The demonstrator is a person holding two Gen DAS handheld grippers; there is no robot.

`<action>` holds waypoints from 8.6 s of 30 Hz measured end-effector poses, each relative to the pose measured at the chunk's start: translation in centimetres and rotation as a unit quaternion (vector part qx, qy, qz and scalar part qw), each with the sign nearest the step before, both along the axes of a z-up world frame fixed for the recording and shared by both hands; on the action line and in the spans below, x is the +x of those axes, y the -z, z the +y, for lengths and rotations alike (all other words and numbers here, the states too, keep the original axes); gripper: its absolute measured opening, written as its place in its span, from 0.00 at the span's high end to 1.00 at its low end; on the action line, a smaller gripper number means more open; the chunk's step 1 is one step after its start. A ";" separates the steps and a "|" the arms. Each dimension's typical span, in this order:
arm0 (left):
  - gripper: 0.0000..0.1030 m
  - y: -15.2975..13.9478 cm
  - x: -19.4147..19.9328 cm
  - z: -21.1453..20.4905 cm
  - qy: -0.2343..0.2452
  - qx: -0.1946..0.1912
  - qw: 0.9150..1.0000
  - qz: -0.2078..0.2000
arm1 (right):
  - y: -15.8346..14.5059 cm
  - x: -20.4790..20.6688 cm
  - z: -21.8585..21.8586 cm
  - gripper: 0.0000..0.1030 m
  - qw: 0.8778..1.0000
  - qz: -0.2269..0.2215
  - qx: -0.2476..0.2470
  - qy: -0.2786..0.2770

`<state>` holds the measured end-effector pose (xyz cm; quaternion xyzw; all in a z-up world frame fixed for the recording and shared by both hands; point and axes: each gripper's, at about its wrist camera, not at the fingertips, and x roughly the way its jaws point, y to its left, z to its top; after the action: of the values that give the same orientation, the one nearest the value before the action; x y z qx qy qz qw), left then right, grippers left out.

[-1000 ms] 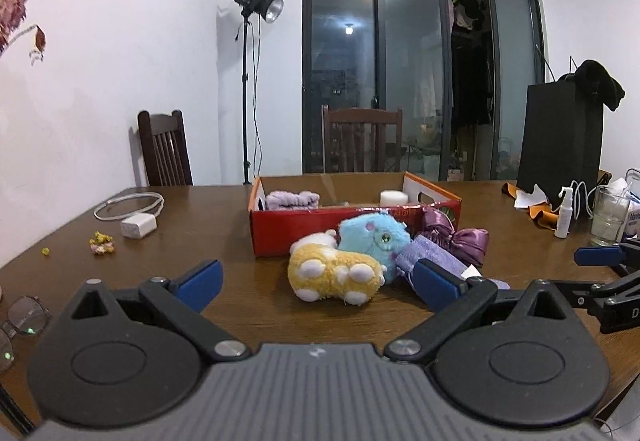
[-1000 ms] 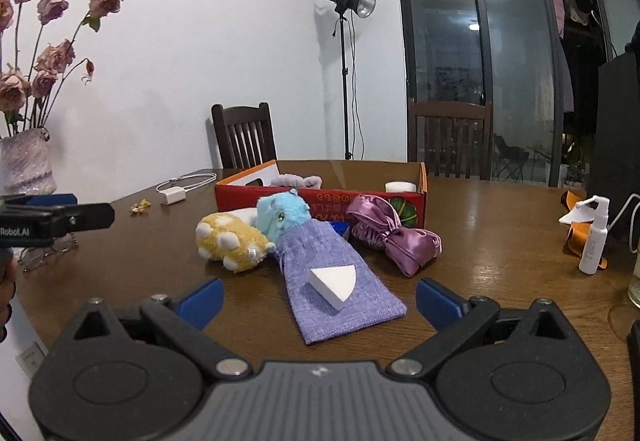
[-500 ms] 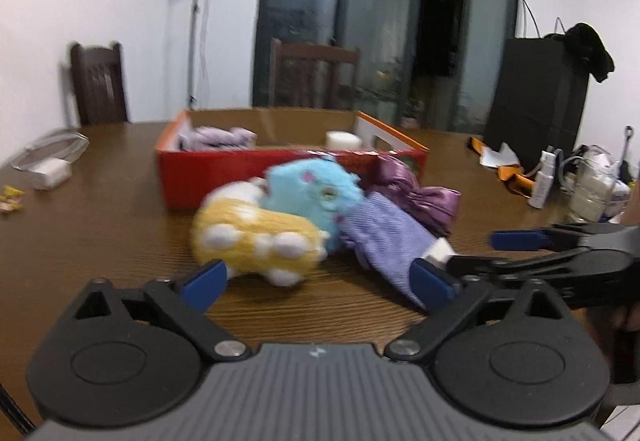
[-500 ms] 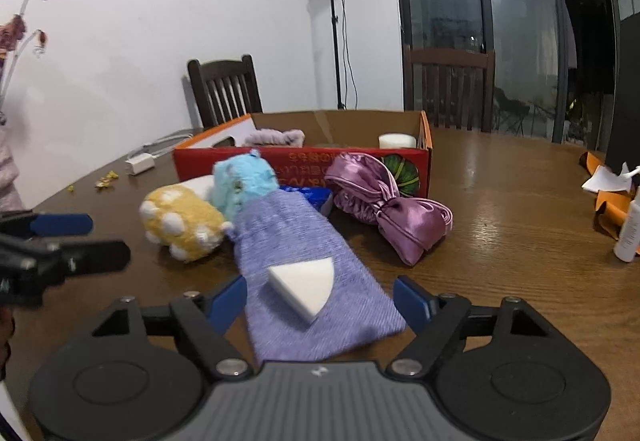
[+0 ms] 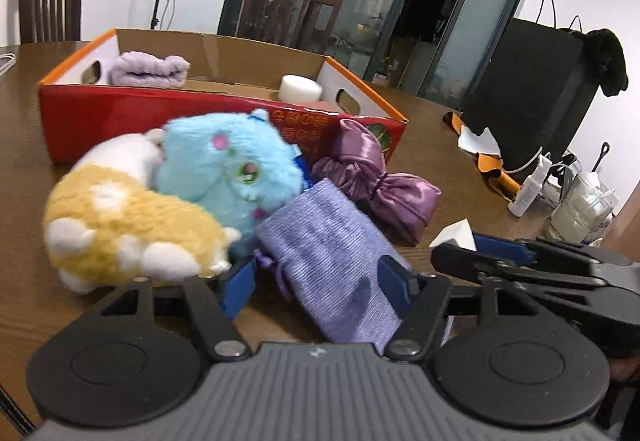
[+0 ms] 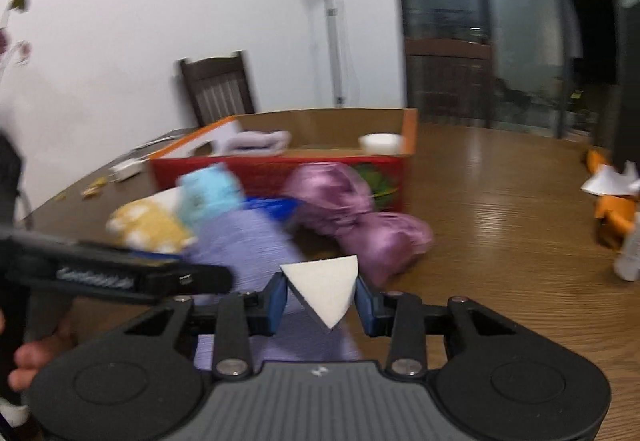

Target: Organize soft objects

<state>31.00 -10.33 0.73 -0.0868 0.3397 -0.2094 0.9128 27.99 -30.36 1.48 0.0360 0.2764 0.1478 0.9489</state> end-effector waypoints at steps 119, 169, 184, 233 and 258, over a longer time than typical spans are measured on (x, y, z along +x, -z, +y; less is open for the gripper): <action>0.09 -15.6 -4.2 14.0 -0.052 0.057 0.977 -0.197 | -14.2 2.9 2.6 0.34 0.990 -0.140 -0.025 -0.011; 0.44 -1.4 -3.6 15.5 -0.084 -0.010 0.996 -0.027 | -1.0 2.3 12.0 0.57 0.992 0.020 0.003 -0.127; 0.52 -1.2 -10.4 9.8 0.026 -0.023 0.999 -0.003 | -2.1 -4.1 8.7 0.57 0.996 0.000 0.014 -0.093; 0.53 -10.8 17.2 8.8 -0.018 -0.145 0.985 -0.092 | -9.5 20.6 3.2 0.54 0.973 0.048 0.208 -0.086; 0.47 -4.5 29.4 1.2 0.012 -0.044 0.994 0.103 | -3.8 31.1 1.6 0.55 0.979 0.194 0.058 -0.003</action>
<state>60.42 -9.16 5.19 -0.1439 0.4239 -0.2246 0.8655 59.14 -28.76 5.32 0.1186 0.4460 0.1568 0.8732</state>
